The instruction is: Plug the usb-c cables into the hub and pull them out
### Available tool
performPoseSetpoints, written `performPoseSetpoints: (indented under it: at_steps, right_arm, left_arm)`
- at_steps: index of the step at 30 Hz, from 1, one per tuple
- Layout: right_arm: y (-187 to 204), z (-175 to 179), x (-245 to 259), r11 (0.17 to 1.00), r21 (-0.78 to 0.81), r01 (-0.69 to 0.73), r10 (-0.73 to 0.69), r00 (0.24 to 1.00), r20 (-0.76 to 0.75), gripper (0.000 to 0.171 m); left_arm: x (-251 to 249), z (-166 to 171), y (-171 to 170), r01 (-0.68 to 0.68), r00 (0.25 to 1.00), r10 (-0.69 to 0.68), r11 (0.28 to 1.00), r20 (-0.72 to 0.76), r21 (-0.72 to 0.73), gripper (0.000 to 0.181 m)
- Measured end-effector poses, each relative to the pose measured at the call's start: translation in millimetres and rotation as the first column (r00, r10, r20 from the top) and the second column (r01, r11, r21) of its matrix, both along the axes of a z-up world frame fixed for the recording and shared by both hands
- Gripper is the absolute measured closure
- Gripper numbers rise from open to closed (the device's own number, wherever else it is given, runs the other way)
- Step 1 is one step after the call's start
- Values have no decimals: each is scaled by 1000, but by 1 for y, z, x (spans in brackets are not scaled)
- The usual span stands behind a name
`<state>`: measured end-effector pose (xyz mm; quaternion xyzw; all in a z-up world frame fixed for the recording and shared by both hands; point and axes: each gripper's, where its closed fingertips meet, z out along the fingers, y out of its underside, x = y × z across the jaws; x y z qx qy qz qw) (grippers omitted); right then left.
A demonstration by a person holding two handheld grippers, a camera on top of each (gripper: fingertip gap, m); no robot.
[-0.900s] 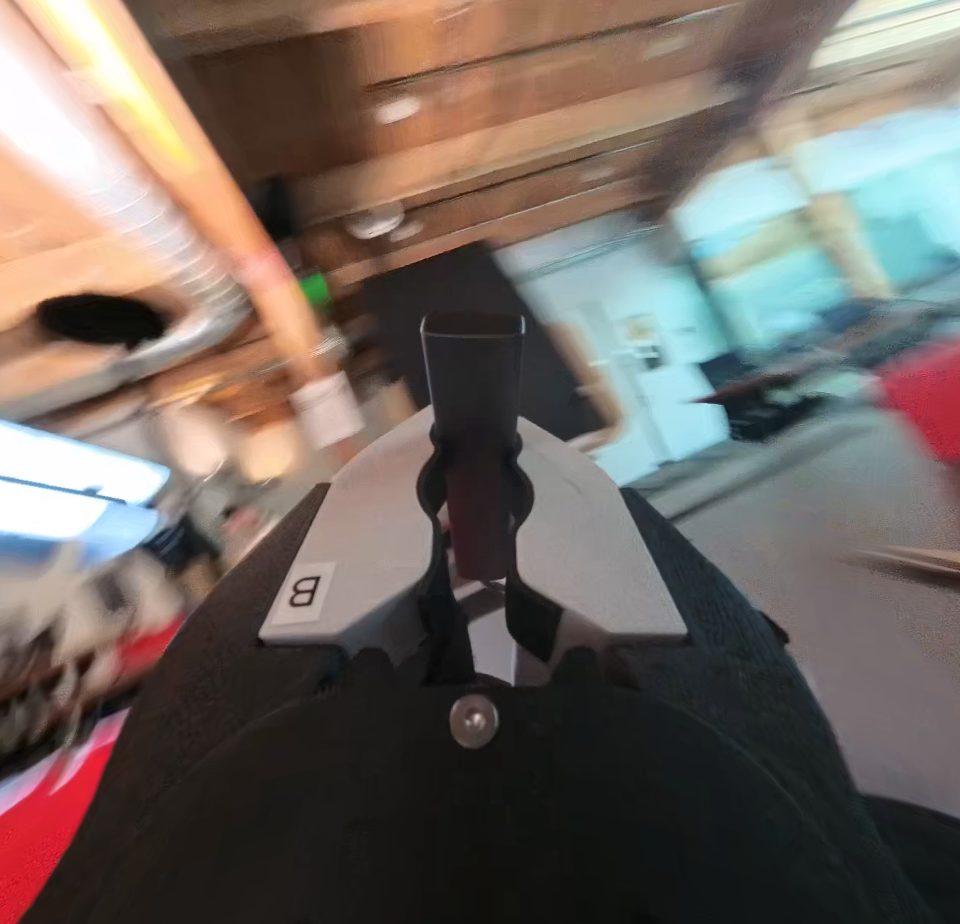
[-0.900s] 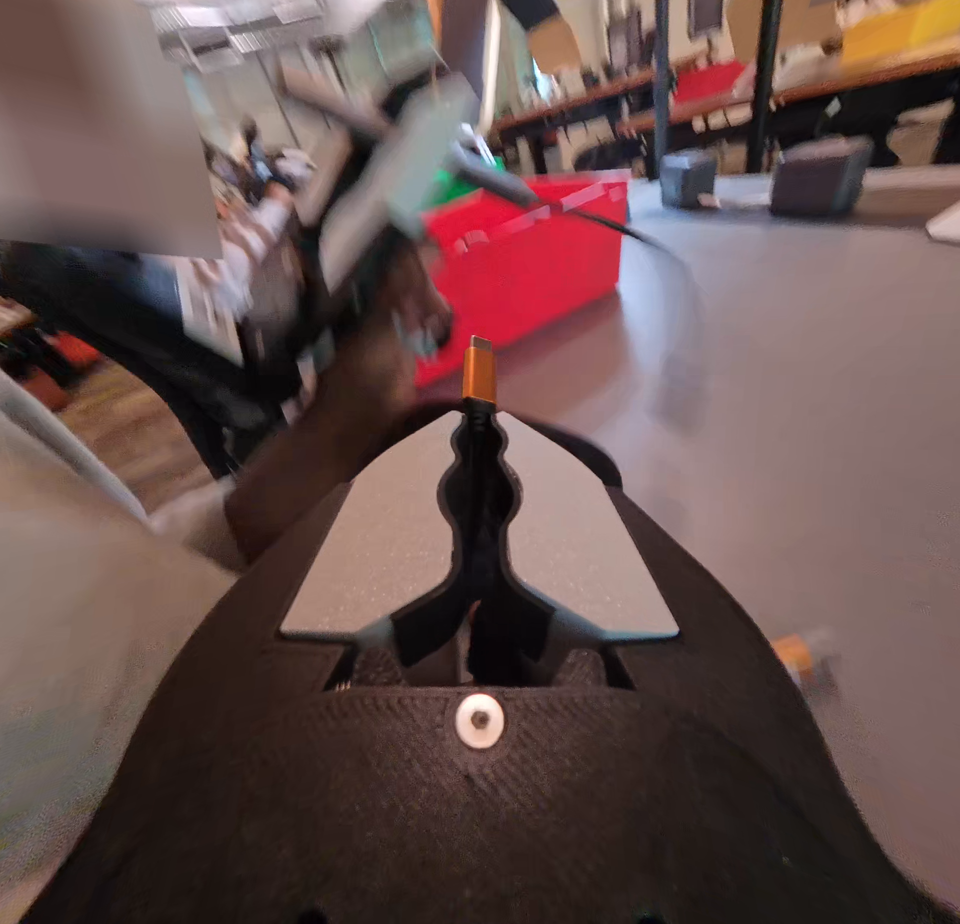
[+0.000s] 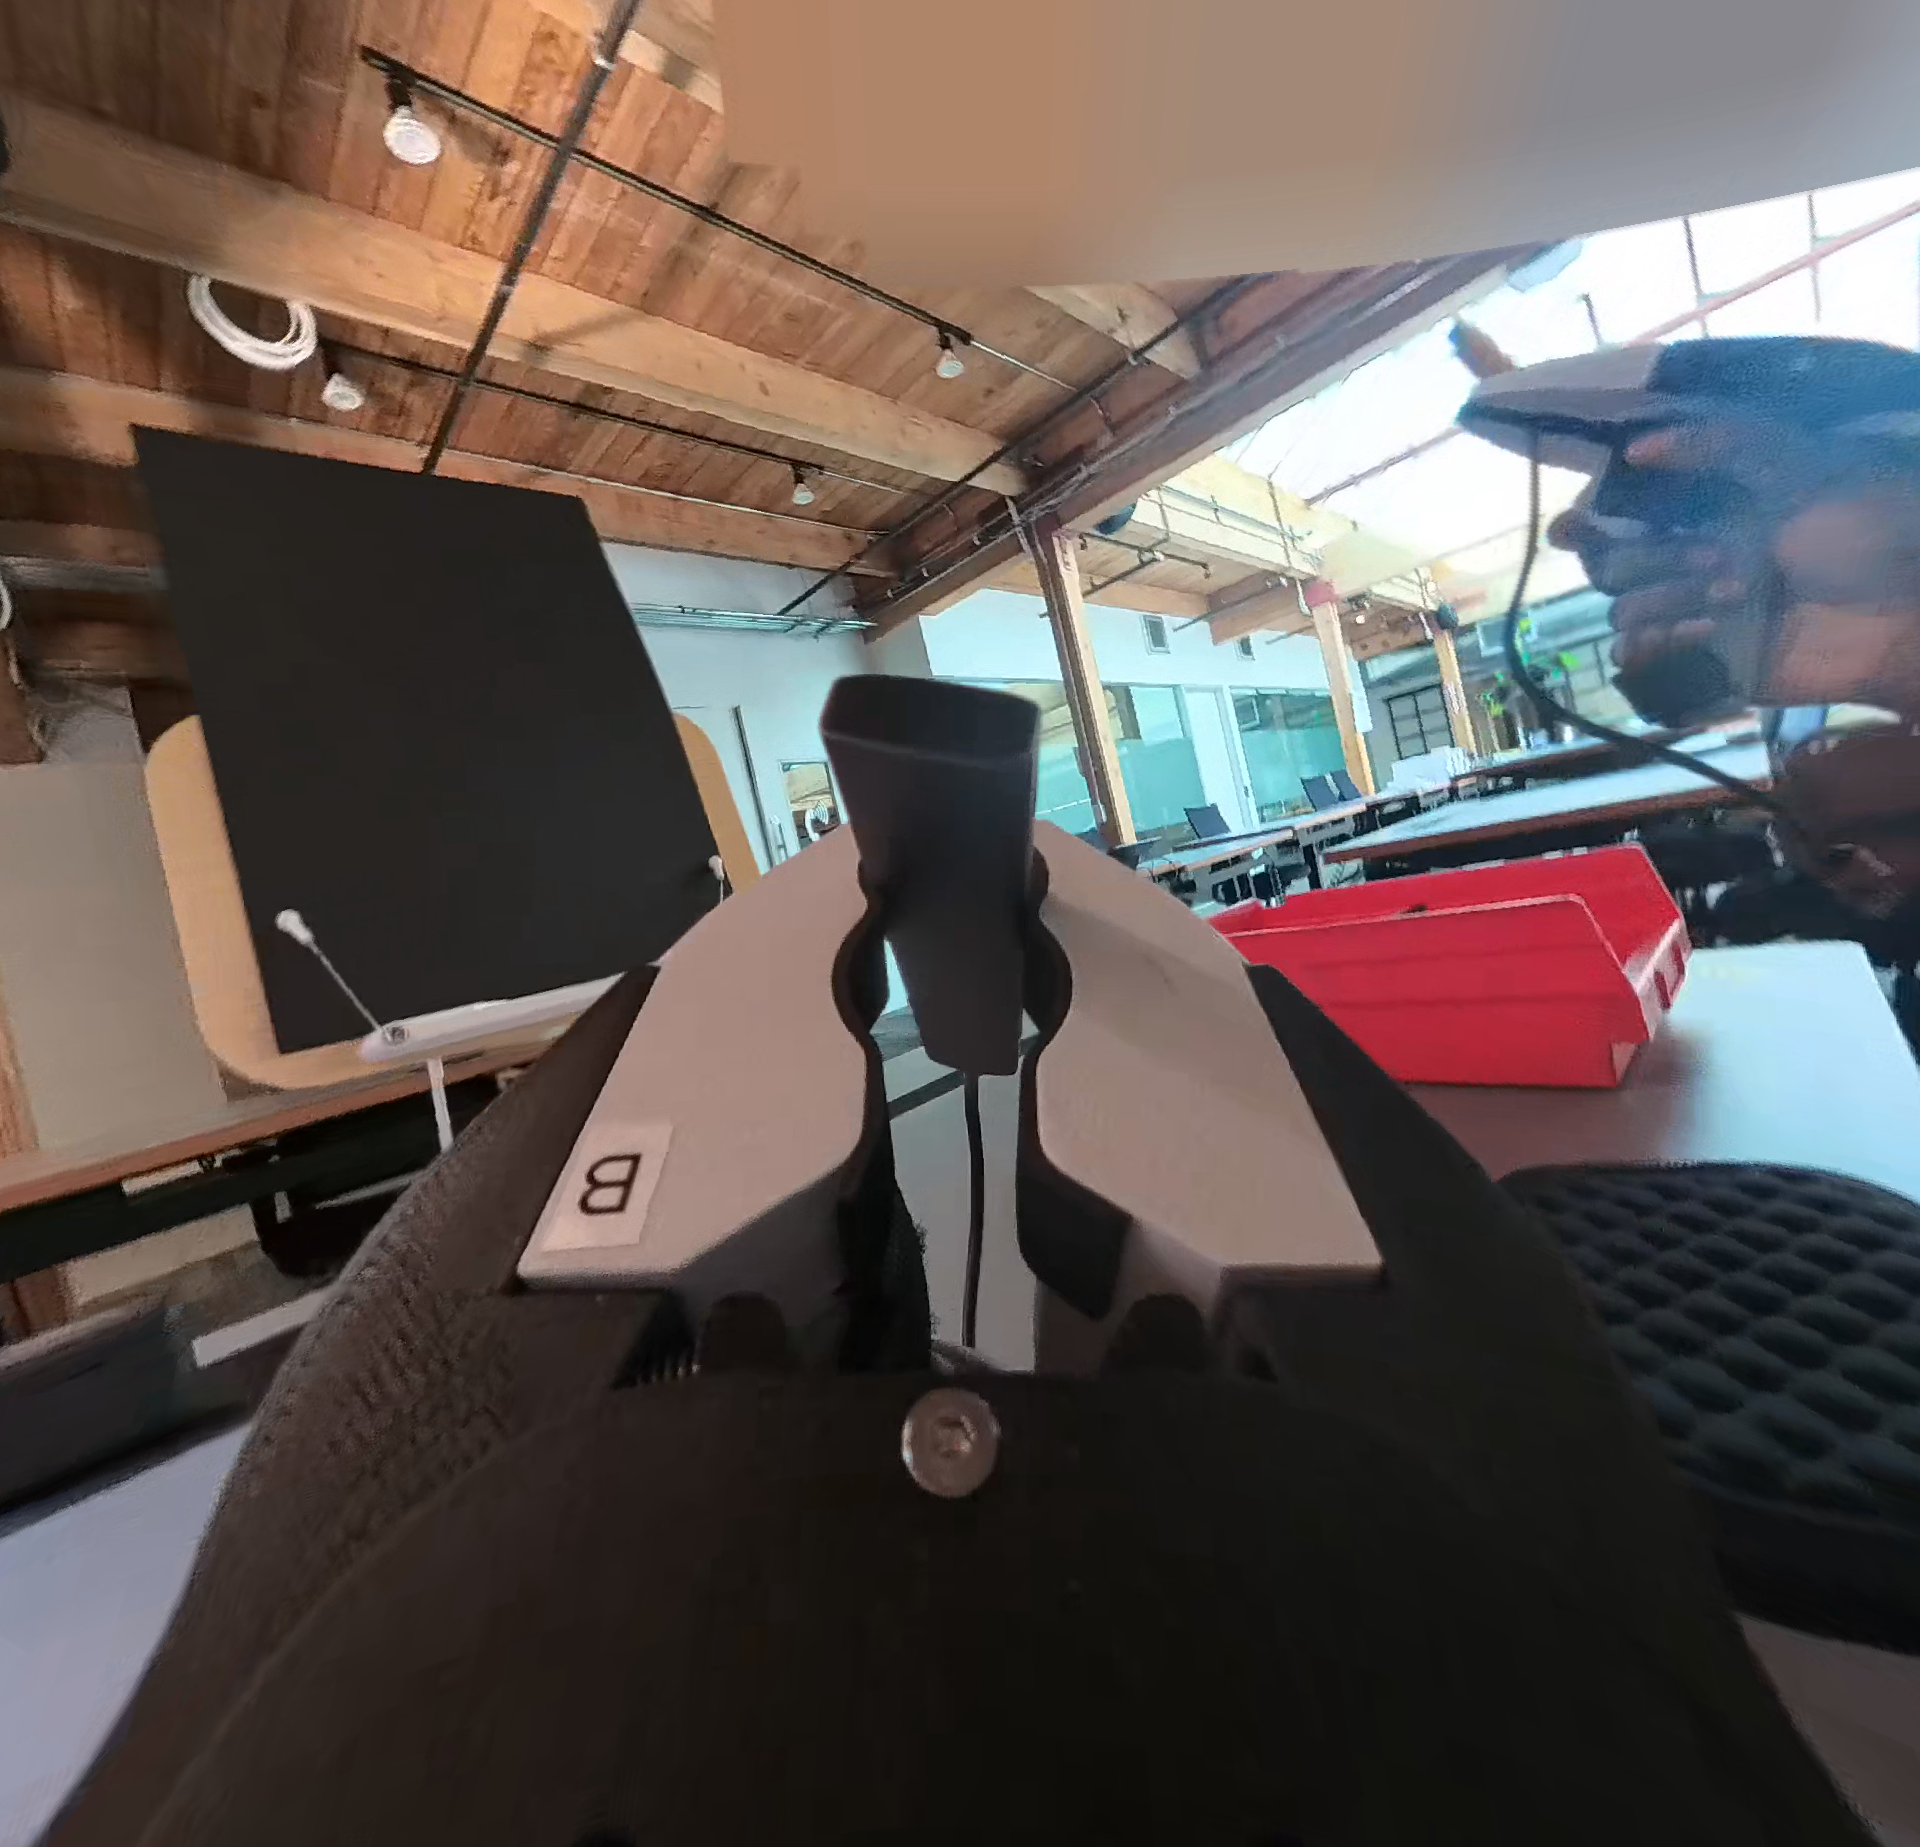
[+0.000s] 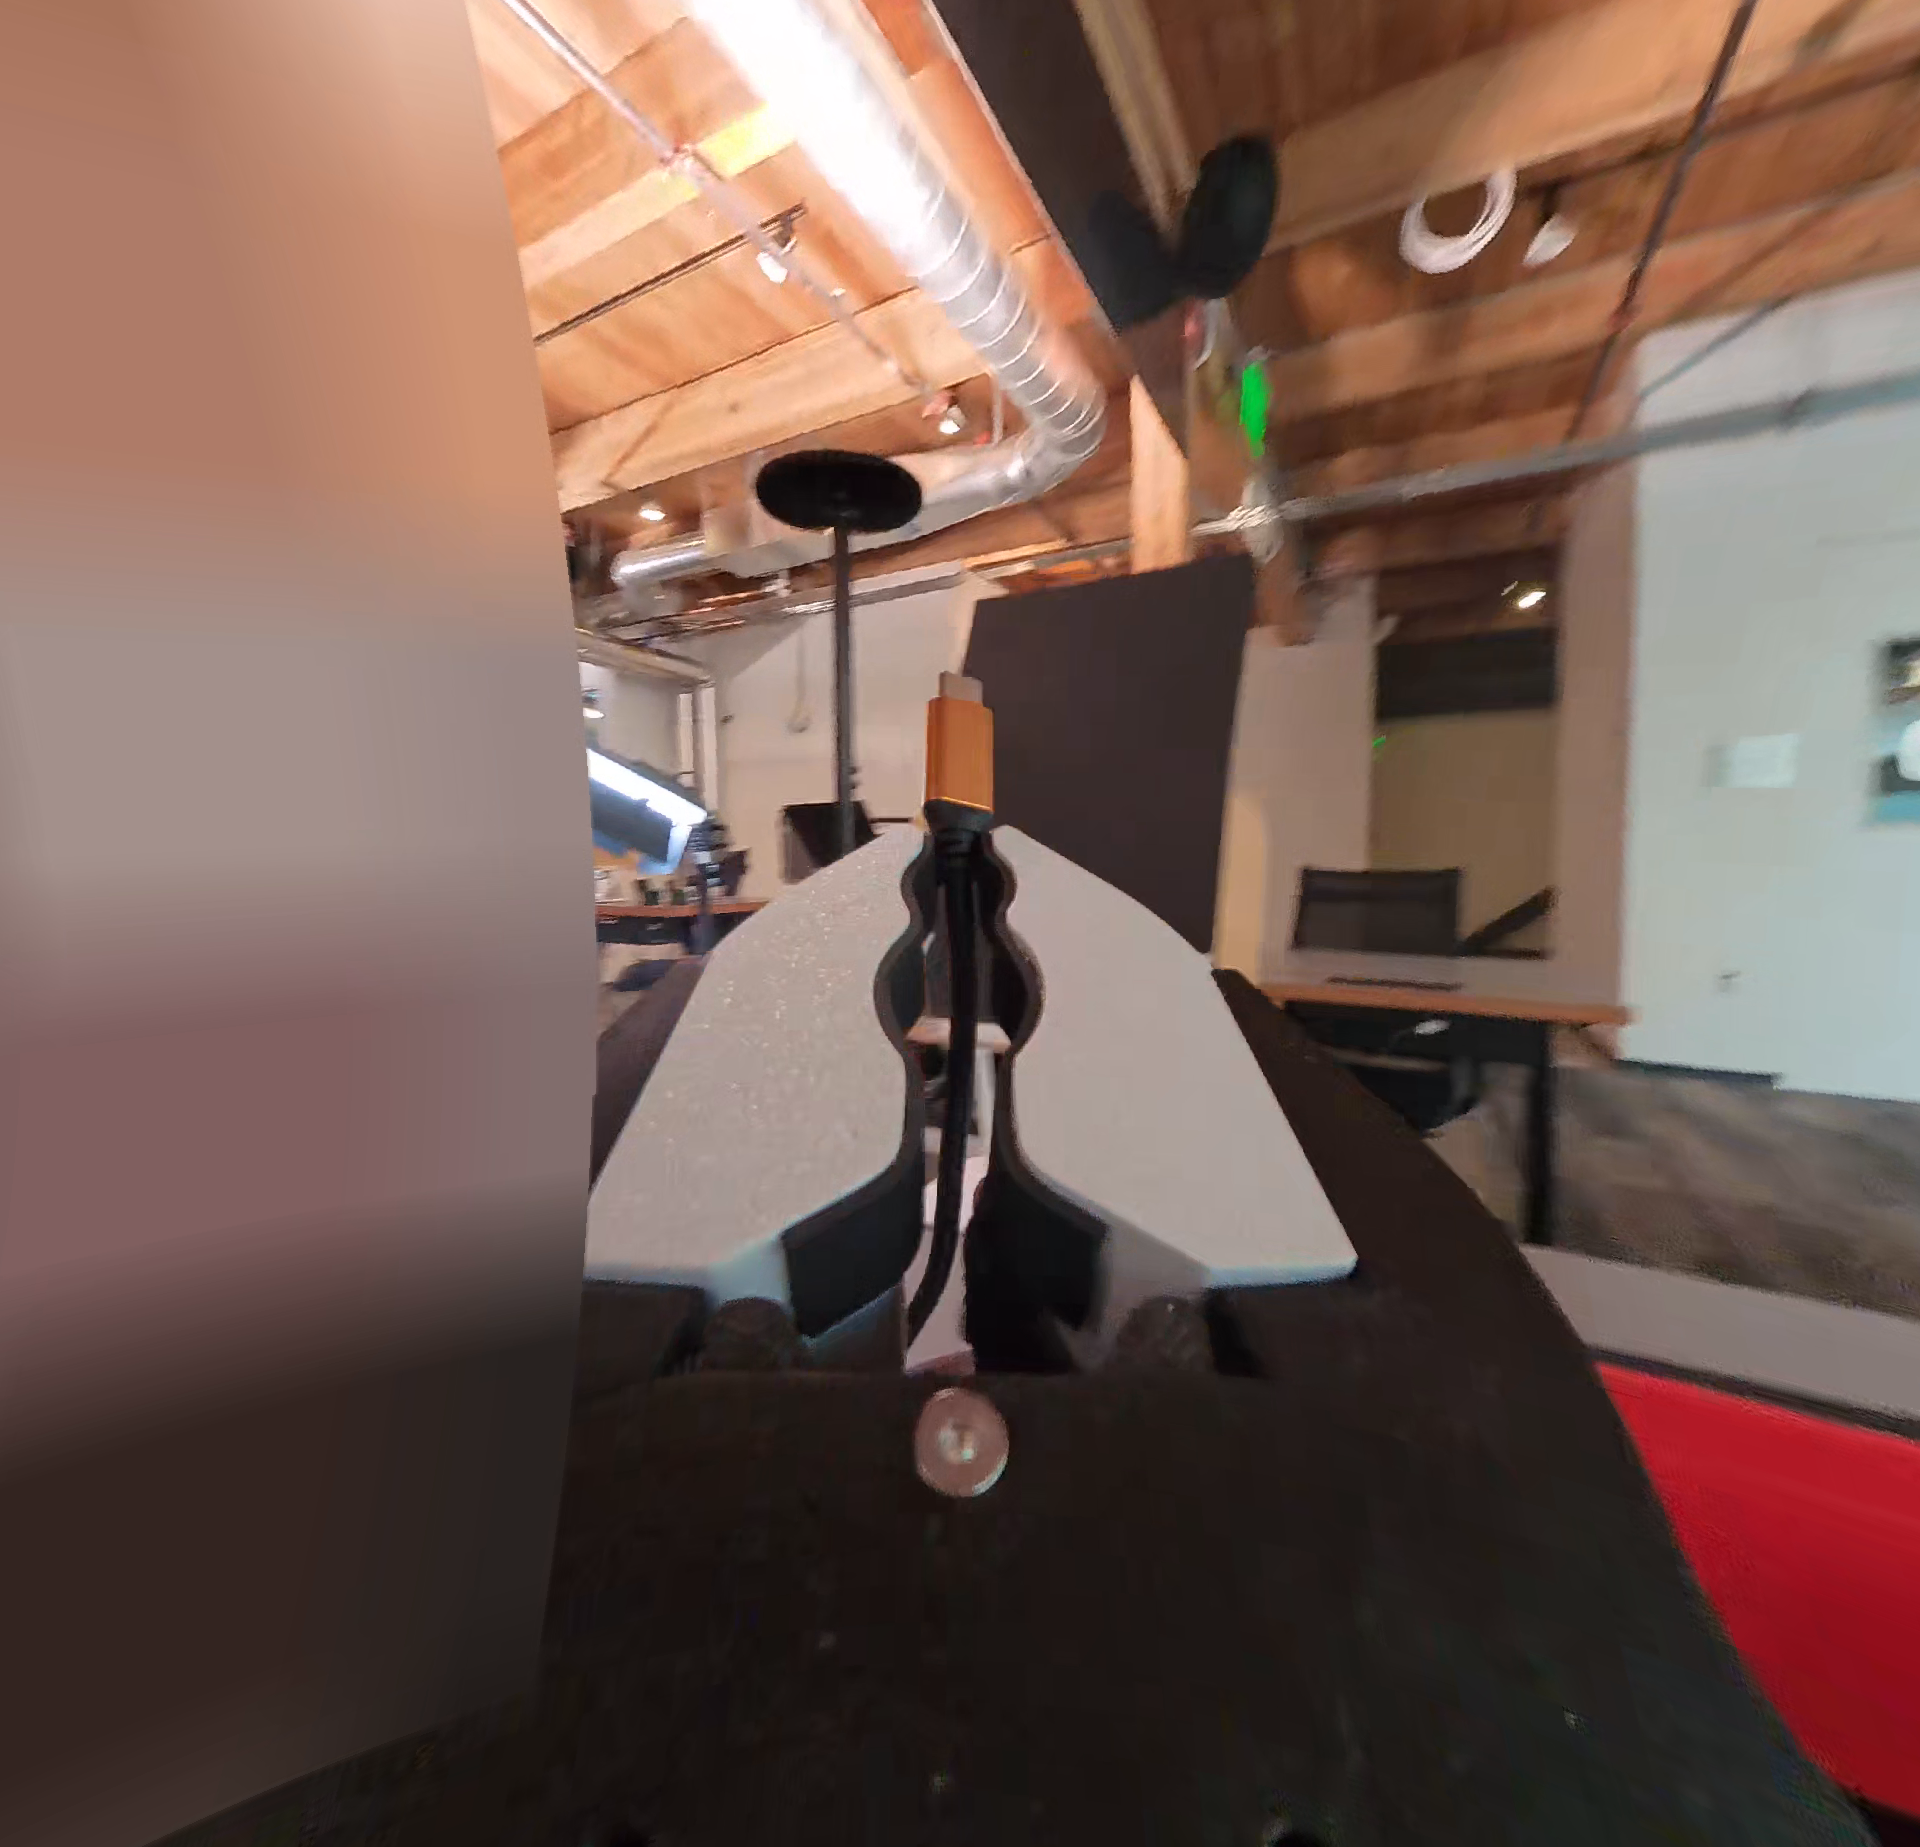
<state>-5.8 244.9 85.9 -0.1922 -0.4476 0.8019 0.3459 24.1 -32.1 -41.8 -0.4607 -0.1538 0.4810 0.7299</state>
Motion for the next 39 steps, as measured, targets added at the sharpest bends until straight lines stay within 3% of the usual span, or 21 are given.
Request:
performPoseSetpoints:
  at_steps: [5, 10, 15, 19, 25, 28, 30, 34, 36, 39]
  right_arm:
    - [58, 16, -33, 977, 101, 190, -184, 981, -63, 166]
    - [88, 16, -64, 963, 207, 169, -140, 979, -149, 165]
    - [105, -13, -96, 939, 322, 120, -69, 984, -164, 165]
    - [113, -41, -110, 930, 362, 67, -36, 995, -90, 166]
    - [139, -115, -130, 920, 366, 141, -212, 964, 163, 165]
    - [157, -158, -139, 905, 350, 242, -359, 876, 323, 164]
    - [177, -190, -145, 883, 349, 316, -458, 747, 482, 162]
    - [195, -252, -143, 836, 478, 271, -549, 456, 701, 153]
    - [204, -262, -140, 754, 600, 267, -655, 366, 661, 135]
    - [217, -245, -136, 630, 692, 352, -776, 318, 545, 93]
  left_arm:
    - [-12, -3, -20, -20, 996, 8, 992, 91, 122, 160]
    - [-16, -6, -21, -28, 994, 13, 992, 112, 125, 160]
    - [-19, -9, -20, -31, 991, 15, 993, 135, 111, 160]
    - [-21, -10, -21, -34, 989, 17, 993, 145, 113, 160]
    - [-22, -11, -25, -33, 987, 10, 989, 161, 144, 160]
    - [-23, -11, -29, -45, 986, 18, 986, 165, 158, 160]
    - [-23, -11, -29, -48, 986, 22, 986, 164, 157, 160]
    - [-23, -12, -26, -48, 986, 25, 989, 163, 139, 159]
    - [-24, -12, -25, -51, 986, 30, 990, 161, 129, 159]
    - [-25, -13, -25, -51, 986, 30, 991, 166, 125, 159]
